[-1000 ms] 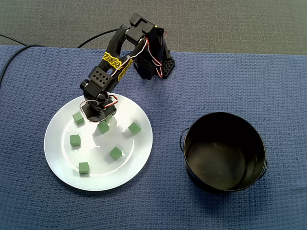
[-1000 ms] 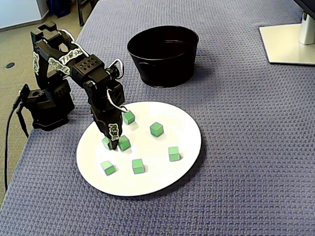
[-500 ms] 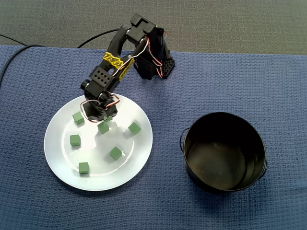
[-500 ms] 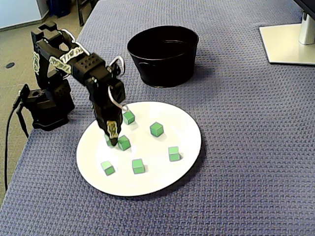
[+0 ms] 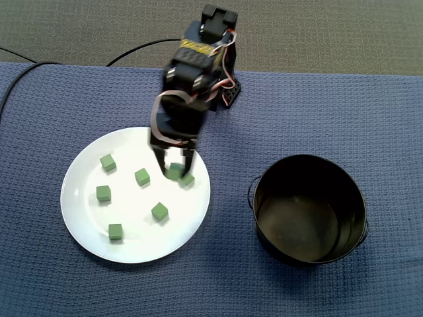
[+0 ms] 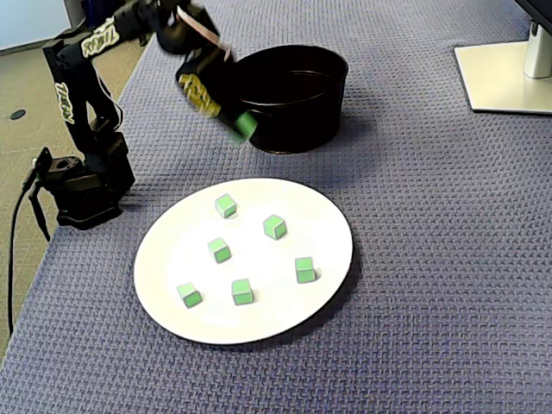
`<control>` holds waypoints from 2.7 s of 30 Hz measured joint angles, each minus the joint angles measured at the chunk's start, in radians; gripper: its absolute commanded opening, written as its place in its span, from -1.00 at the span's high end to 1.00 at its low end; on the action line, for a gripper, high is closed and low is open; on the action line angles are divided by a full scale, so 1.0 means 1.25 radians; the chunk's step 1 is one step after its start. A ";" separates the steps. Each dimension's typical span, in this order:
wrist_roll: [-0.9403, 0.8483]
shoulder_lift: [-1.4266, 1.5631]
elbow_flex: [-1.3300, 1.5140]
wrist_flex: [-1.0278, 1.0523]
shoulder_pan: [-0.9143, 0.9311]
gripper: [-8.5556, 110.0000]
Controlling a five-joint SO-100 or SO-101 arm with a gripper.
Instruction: Pick up the items on the white plate and put them in the black container.
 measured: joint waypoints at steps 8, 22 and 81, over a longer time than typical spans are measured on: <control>0.404 0.173 0.033 -0.323 -0.261 0.86; 0.665 0.088 0.427 -0.712 -0.603 0.86; 0.457 -0.270 0.174 0.226 0.090 0.33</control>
